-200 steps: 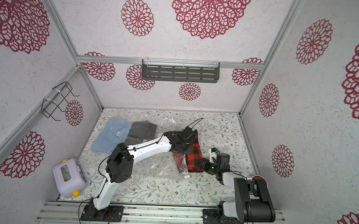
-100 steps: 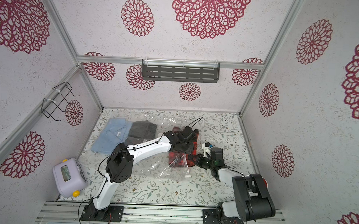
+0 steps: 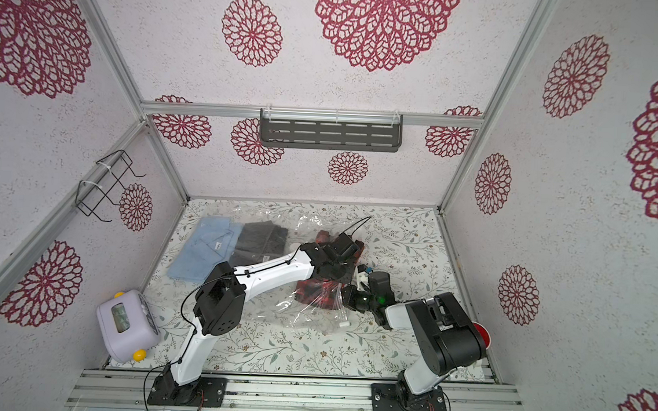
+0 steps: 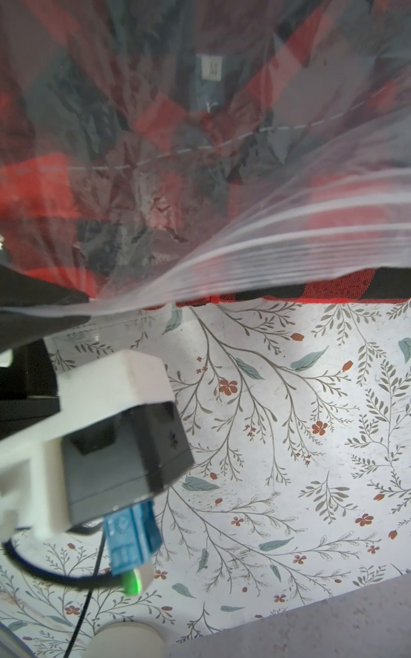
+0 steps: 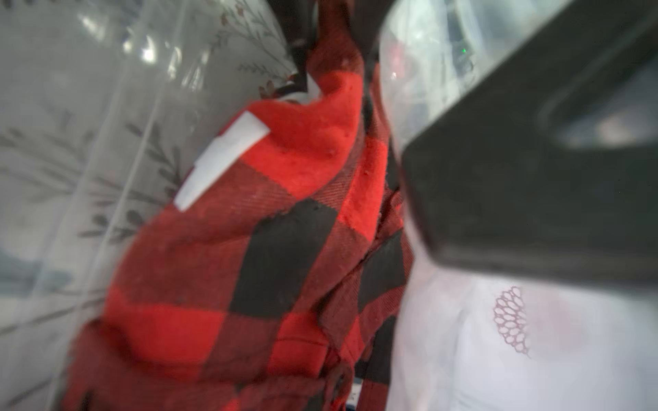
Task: Place the folded shirt into the vacuum bag
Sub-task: Place the shirt in the vacuum bag.
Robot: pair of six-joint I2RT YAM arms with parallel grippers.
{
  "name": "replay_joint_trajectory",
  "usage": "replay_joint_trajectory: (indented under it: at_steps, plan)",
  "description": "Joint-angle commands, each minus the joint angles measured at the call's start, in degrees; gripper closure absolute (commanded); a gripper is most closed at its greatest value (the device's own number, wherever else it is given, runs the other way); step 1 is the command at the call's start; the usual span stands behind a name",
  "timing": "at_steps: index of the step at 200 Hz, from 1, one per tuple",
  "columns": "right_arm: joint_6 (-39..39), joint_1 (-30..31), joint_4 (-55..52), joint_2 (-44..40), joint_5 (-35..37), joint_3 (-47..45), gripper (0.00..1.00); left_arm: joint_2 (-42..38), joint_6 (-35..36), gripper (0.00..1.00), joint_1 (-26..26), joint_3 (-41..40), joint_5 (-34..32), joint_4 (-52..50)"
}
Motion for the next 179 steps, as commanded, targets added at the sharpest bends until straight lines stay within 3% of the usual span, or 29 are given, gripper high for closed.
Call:
replay_joint_trajectory:
  at_steps: [1,36,87,143,179]
  plan:
    - [-2.05,-1.13,-3.06,-4.55,2.75,-0.21,0.51,-4.29,-0.3,1.0,-0.25,-0.93,-0.3,2.86]
    - [-3.03,-6.16,-4.91,-6.59,2.09,0.68,0.32,-5.27,0.36,1.0,-0.34,-1.68,-1.85,2.56]
    - [-3.34,-9.59,-4.26,-0.14,-0.18,8.24,0.31,-5.74,0.59,1.0,-0.87,-1.75,-2.1,2.43]
    - [-3.95,-9.56,-4.12,12.27,1.6,15.41,0.47,-5.95,0.86,1.0,-1.08,-1.79,-2.11,2.42]
    - [-3.21,-6.62,-2.05,14.94,1.86,18.12,0.8,-5.34,1.06,1.0,-1.13,-1.14,-1.49,2.52]
